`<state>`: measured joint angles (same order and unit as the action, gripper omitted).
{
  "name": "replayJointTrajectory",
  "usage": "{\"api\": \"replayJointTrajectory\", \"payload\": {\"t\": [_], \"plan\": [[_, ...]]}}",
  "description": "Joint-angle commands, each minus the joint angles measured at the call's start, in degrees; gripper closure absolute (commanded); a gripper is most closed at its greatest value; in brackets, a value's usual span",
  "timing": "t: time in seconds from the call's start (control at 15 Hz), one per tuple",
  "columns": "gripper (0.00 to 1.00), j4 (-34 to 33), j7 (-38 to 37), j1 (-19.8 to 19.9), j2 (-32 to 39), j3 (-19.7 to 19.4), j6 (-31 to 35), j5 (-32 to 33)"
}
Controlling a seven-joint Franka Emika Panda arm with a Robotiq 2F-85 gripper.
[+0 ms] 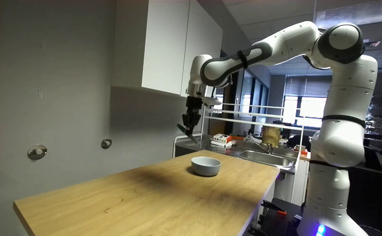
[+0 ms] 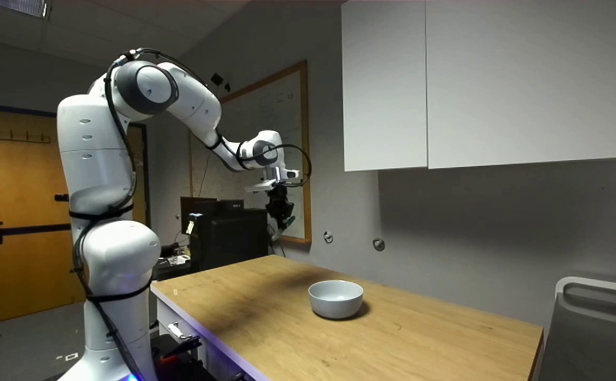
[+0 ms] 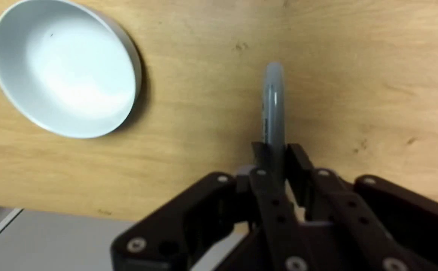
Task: Put the pen in the grey bowl
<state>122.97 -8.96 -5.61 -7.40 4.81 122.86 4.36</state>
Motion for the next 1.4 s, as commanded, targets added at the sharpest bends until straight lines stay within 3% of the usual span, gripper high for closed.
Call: {"api": "replayJointTrajectory", "payload": {"t": [0.0, 0.6, 1.33], "plan": [[0.92, -4.37, -2.64, 2.89, -0.28, -1.17, 2.09, 2.18], [0.92, -5.85, -0.8, 11.7, 3.57, -9.46, 6.09, 0.92], [0.92, -7.82, 1.14, 13.33, 13.98, -11.99, 9.13, -6.11]]}}
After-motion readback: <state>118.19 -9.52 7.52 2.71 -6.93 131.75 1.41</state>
